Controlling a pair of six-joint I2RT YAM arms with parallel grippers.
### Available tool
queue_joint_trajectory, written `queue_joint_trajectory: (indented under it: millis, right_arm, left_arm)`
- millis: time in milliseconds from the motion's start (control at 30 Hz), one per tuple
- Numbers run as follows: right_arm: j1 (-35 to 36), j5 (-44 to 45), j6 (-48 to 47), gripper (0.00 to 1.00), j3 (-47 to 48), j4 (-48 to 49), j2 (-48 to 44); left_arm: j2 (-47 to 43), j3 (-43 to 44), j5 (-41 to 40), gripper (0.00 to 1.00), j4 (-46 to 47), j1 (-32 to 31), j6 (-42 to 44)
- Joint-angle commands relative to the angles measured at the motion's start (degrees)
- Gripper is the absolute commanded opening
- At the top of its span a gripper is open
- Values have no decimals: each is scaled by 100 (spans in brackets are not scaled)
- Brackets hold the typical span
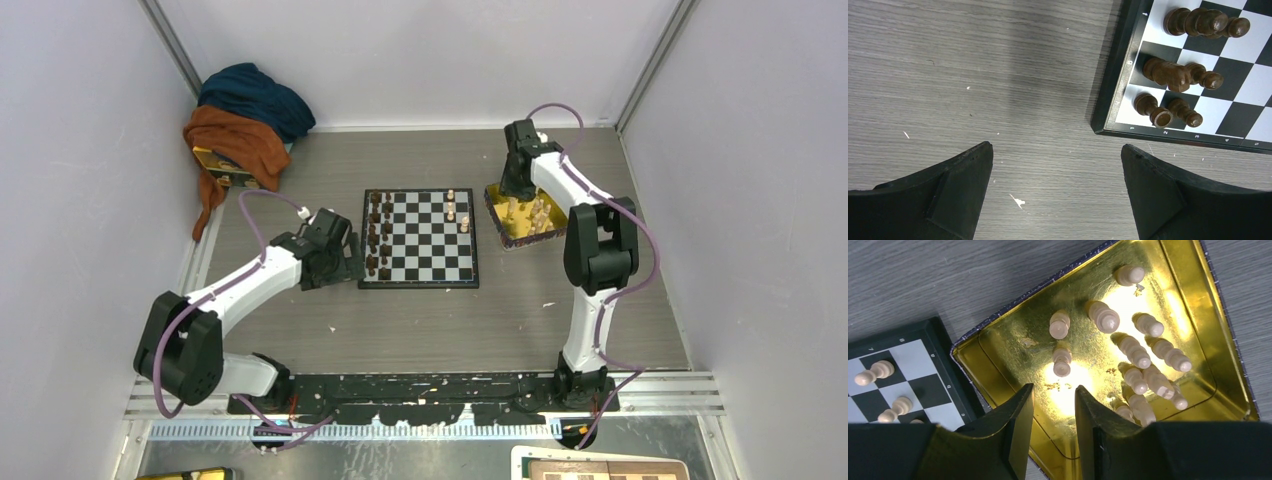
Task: Set up the chess pieces on the board
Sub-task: Pick up the chess piece from the storage box.
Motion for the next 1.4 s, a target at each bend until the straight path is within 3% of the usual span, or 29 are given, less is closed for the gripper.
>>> queue_joint_trajectory:
  millis: [0, 500, 600, 900, 1367]
  right_arm:
    - [-64, -91, 93, 41, -69, 317, 35]
    - [-177, -247, 113, 39, -18, 474, 426]
    - [-176, -215, 110, 33, -18, 483, 429]
    - [-176, -90, -13, 2, 97, 385, 316]
    - [204, 118, -335, 1, 749, -129, -232]
  left_arm:
    - [8, 174, -9, 100, 212, 8, 25]
    - [128, 173, -9, 100, 225, 8, -11]
    - [156, 174, -9, 100, 246, 8, -11]
    - [218, 196, 1, 100, 268, 8, 19]
    - [184, 217, -18, 100, 284, 8, 68]
